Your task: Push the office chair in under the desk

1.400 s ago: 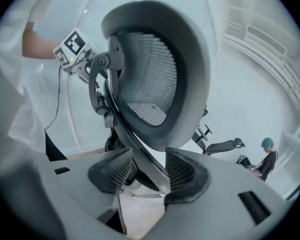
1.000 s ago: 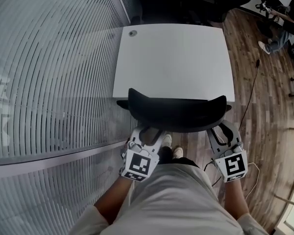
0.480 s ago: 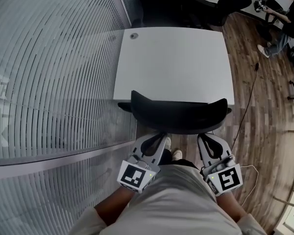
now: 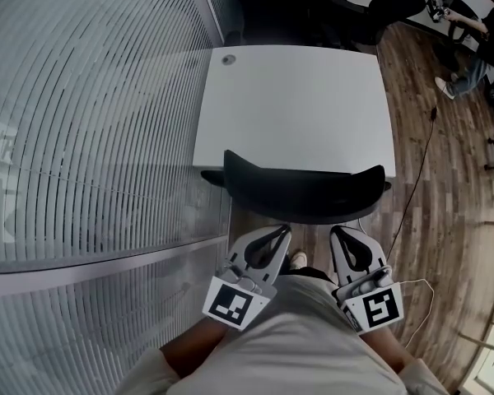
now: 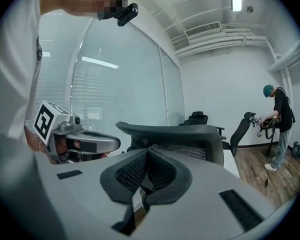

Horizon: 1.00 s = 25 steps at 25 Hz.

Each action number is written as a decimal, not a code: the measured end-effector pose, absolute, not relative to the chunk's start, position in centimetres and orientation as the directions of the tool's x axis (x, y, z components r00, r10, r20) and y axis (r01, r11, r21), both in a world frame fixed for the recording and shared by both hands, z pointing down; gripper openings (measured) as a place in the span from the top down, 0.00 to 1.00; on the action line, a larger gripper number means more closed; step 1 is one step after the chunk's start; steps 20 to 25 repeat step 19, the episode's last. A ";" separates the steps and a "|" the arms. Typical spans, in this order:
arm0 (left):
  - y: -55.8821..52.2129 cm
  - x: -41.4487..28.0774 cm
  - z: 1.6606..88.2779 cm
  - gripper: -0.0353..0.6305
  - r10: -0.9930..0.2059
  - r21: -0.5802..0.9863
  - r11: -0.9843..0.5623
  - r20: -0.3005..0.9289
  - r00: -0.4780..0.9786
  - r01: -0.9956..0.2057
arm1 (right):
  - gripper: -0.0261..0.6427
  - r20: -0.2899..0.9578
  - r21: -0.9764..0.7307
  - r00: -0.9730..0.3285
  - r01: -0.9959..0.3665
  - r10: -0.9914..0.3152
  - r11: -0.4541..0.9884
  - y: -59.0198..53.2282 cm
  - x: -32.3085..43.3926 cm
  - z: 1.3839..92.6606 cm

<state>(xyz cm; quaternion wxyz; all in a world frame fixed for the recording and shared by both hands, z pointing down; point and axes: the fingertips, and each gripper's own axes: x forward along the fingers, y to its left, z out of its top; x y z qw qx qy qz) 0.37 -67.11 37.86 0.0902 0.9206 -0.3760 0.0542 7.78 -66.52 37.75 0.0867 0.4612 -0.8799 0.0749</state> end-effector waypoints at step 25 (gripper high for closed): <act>-66.7 1.4 38.3 0.89 -0.661 0.078 -0.726 0.194 0.725 -0.683 | 0.92 0.226 -0.058 -0.578 -0.811 -0.784 0.582 -66.6 7.6 37.7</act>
